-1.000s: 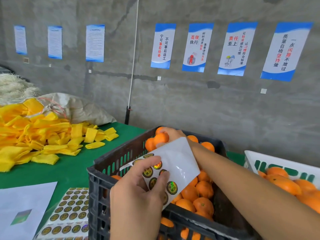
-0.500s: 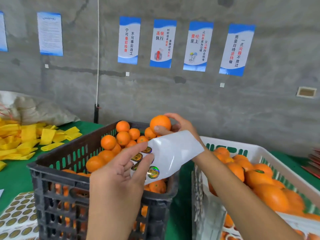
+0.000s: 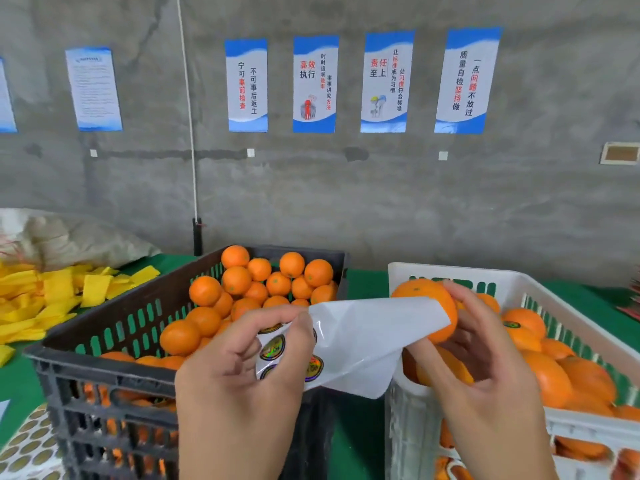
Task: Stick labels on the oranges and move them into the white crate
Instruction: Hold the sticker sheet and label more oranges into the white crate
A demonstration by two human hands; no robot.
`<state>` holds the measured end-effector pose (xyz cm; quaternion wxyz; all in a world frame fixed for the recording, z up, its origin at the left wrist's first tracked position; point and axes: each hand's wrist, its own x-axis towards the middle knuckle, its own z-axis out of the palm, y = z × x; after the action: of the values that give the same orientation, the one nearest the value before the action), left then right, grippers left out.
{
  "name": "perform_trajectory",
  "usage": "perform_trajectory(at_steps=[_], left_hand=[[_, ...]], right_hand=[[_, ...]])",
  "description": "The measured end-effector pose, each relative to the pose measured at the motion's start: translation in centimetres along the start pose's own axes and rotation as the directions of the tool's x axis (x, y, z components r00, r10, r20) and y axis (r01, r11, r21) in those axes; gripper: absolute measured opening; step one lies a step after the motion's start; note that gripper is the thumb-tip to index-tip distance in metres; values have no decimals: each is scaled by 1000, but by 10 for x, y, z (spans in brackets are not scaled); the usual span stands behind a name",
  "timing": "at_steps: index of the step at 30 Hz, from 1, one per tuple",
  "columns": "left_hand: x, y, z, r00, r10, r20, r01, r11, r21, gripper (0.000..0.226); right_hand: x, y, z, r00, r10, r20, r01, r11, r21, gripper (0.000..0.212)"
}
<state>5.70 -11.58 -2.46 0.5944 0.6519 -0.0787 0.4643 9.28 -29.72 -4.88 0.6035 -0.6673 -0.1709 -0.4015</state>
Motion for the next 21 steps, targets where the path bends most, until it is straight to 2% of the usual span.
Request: perform_trajectory(at_steps=[5,8,12,15,17,21], left_hand=[[1,-10,5,999,-17,-33,15,999,-49,11],[-1,-14,7,999,-39,-18,39,999,-14,14],[-4,-19,10,997,-67,-28,69,997,45,4],[-7,-17,15,998,-58,-29,60,997,49,15],[-8,-14,18,999,-44,-13,45,997,70,9],[-8,-6,16,999,-28,22,27,999,45,9]], right_hand=[[3,-4,-14,997,58,-43,-54,995,80,58],[4,-8,-19,993,80,-88,-72,993,97,56],[6,-17,-20,988,115,-104,-98,982,162,54],[-1,-27,-11,987,163,-1,-159,961,226,59],[-4,-33,3,975,198,100,-219,932,289,60],[-5,-39,25,904,272,329,-393,829,397,74]])
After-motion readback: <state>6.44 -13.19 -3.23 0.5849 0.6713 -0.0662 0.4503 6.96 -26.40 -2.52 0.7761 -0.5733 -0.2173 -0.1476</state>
